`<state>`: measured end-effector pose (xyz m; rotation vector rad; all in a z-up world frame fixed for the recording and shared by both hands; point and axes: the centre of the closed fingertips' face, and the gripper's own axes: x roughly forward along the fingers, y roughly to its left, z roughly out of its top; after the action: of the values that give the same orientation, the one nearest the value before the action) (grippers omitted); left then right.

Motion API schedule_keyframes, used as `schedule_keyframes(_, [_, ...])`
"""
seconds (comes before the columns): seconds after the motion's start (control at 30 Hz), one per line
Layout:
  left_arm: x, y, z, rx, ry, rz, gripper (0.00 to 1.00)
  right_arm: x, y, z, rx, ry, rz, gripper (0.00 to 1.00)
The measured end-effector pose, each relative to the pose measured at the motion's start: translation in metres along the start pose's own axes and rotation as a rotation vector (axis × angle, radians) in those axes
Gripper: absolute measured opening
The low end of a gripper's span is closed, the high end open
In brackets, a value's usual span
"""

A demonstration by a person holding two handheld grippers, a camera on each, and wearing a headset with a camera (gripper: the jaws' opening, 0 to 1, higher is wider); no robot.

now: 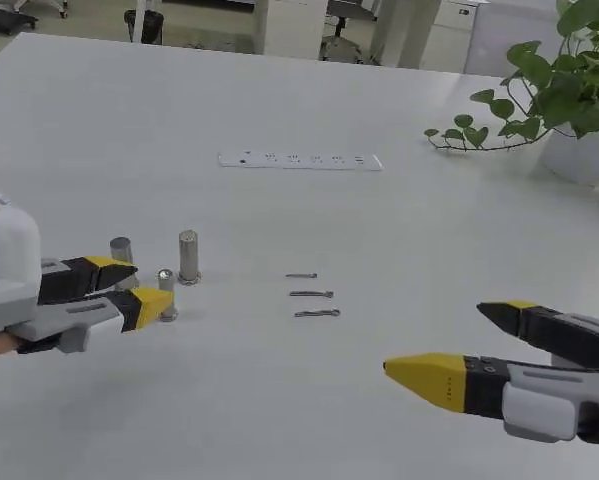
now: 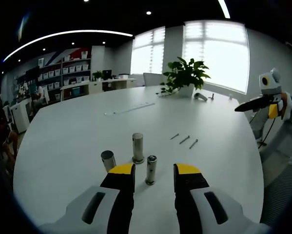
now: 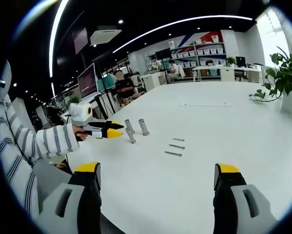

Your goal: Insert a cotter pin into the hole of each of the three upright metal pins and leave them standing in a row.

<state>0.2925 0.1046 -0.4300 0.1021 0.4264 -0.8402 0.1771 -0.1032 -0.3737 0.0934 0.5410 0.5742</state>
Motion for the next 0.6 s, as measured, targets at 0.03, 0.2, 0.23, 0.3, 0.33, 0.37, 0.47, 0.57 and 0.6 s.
schedule_keyframes(0.03, [0.002,0.000,-0.001,0.000,0.002,-0.001,0.28,-0.001,-0.001,0.000,0.001,0.001,-0.004,0.95])
schedule_keyframes(0.2, [0.010,0.007,-0.002,0.030,0.011,0.008,0.26,-0.005,-0.004,-0.001,0.007,-0.002,-0.018,0.95])
schedule_keyframes(0.23, [0.012,0.008,-0.002,0.033,0.016,0.008,0.26,-0.006,-0.004,-0.002,0.011,-0.002,-0.020,0.95])
schedule_keyframes(0.3, [0.015,0.010,-0.002,0.034,0.018,0.004,0.26,-0.006,-0.004,-0.004,0.014,0.000,-0.023,0.95])
schedule_keyframes(0.33, [0.016,0.009,-0.002,0.036,0.019,-0.001,0.25,-0.007,-0.005,-0.005,0.016,0.003,-0.024,0.95])
schedule_keyframes(0.37, [0.017,0.009,-0.002,0.039,0.020,-0.006,0.24,-0.007,-0.005,-0.005,0.016,0.005,-0.024,0.95])
schedule_keyframes(0.47, [0.023,0.009,-0.003,0.042,0.025,-0.015,0.23,-0.007,-0.005,-0.008,0.022,0.018,-0.026,0.95])
schedule_keyframes(0.57, [0.026,0.006,-0.007,0.049,0.039,-0.030,0.22,-0.008,-0.007,-0.009,0.031,0.020,-0.032,0.95])
schedule_keyframes(0.6, [0.027,0.006,-0.008,0.050,0.042,-0.033,0.21,-0.008,-0.008,-0.010,0.034,0.019,-0.033,0.95])
